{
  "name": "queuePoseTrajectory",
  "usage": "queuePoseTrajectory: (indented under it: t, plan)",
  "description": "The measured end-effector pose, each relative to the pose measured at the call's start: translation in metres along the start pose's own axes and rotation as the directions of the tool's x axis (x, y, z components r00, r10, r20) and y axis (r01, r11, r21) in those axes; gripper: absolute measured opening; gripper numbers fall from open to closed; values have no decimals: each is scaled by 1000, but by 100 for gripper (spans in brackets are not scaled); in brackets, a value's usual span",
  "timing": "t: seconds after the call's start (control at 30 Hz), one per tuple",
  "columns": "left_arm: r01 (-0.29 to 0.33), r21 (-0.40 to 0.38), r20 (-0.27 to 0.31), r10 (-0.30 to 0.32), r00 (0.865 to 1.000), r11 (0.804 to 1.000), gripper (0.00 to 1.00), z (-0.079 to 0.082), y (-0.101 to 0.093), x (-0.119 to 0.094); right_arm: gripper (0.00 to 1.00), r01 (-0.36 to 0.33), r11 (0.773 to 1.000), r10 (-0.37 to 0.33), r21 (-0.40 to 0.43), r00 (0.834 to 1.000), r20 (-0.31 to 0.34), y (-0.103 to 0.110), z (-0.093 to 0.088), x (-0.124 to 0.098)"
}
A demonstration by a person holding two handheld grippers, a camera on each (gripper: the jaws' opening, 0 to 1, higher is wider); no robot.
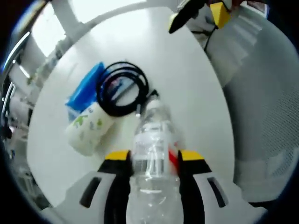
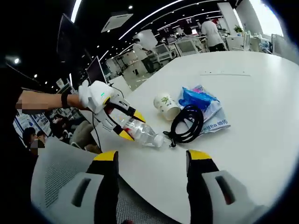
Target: Arrange the tabletop items into an orderly group along one side of the table until the central work area is clear of visible clutter.
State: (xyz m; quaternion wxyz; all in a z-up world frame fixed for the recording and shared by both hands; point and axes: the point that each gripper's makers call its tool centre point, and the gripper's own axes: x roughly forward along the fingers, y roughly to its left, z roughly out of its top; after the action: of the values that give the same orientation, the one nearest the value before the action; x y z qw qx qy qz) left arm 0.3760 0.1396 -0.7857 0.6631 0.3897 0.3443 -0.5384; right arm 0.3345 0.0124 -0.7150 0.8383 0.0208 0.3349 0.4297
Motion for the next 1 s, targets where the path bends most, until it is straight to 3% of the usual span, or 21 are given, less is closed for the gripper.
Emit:
queuePoseTrajectory:
  t: [0.03, 0.13, 0.3, 0.43, 0.47, 0.5, 0.6, 0.73, 0.93, 1.0]
  plan:
    - [2, -2, -1, -2, 1000, 1000, 37, -1, -1, -1, 61, -19, 997, 14, -73, 998, -69, 3, -6, 9]
    - [4, -1, -4, -4, 1000, 1000, 37, -3, -2, -2, 54, -64, 981, 36, -181, 987, -156, 7, -11, 30]
    - [6, -5, -8, -6, 1000, 1000, 37, -7, -5, -3, 53, -118, 968, 77, -221, 980, -185, 13, -7, 61]
    - [9, -4, -12, -9, 1000, 1000, 37, -9, -8, -4, 52, -156, 937, 82, -314, 968, -237, 15, -8, 80]
    - [11, -2, -14, -11, 1000, 1000, 37, -10, -10, -4, 51, -189, 917, 93, -350, 958, -273, 16, -11, 89]
    - [12, -2, -15, -12, 1000, 1000, 37, -11, -10, -5, 50, -194, 914, 94, -356, 955, -280, 16, -12, 90]
    - [15, 3, -21, -14, 1000, 1000, 37, -14, -13, -5, 47, -238, 847, 61, -475, 932, -358, 12, -21, 101]
    - [13, 0, -20, -13, 1000, 1000, 37, -14, -14, -5, 42, -307, 796, 81, -522, 909, -410, 16, -27, 112]
    - [14, -4, -21, -14, 1000, 1000, 37, -15, -14, -5, 35, -355, 736, 67, -576, 886, -460, 17, -33, 125]
    - [20, -5, -26, -20, 999, 1000, 37, -16, -16, -5, 36, -378, 745, 79, -550, 868, -490, 17, -40, 129]
